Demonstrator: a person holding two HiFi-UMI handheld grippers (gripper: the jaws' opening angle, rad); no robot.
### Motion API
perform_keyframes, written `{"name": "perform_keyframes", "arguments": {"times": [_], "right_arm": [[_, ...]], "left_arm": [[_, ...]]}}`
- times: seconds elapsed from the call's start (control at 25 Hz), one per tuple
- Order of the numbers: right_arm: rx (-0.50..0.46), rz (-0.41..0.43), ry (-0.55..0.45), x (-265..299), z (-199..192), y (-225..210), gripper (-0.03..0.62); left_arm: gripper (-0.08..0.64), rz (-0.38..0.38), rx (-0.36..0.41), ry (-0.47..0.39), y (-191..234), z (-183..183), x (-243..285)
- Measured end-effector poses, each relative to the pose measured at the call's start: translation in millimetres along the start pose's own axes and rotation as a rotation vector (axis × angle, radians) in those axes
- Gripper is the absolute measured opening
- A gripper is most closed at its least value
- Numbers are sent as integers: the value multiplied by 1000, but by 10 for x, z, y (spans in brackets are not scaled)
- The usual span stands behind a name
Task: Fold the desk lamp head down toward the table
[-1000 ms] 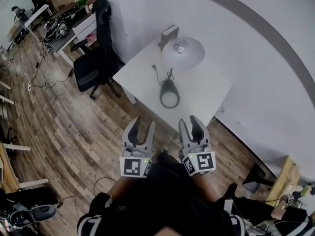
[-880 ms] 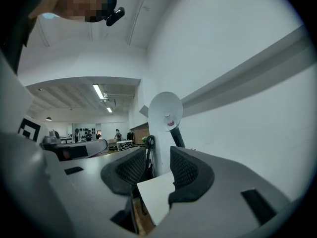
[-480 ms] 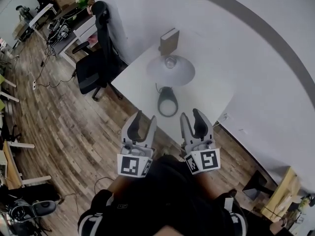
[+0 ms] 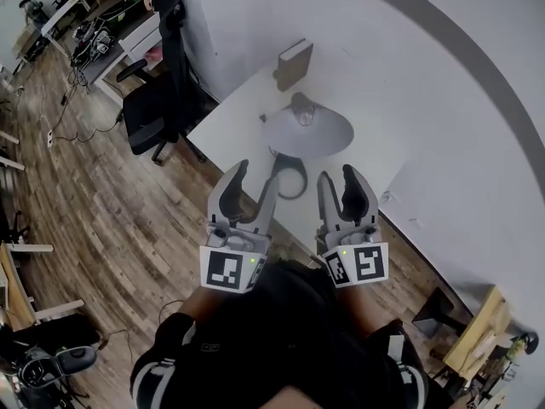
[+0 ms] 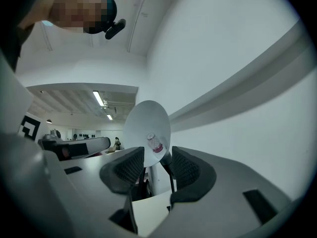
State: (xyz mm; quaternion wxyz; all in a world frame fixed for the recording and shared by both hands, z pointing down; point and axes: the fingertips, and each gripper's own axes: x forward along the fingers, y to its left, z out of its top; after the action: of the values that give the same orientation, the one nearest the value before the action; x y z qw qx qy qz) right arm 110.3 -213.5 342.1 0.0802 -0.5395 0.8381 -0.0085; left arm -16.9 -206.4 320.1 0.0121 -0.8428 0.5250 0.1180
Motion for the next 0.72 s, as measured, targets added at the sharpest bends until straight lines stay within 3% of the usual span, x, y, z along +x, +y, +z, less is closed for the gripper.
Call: {"name": "perform_keyframes", "arguments": {"times": [0.72], "right_arm": [[-47, -56, -39, 664, 129, -193, 180]], "left_arm": [[206, -117, -35, 0, 219, -38, 722]]}}
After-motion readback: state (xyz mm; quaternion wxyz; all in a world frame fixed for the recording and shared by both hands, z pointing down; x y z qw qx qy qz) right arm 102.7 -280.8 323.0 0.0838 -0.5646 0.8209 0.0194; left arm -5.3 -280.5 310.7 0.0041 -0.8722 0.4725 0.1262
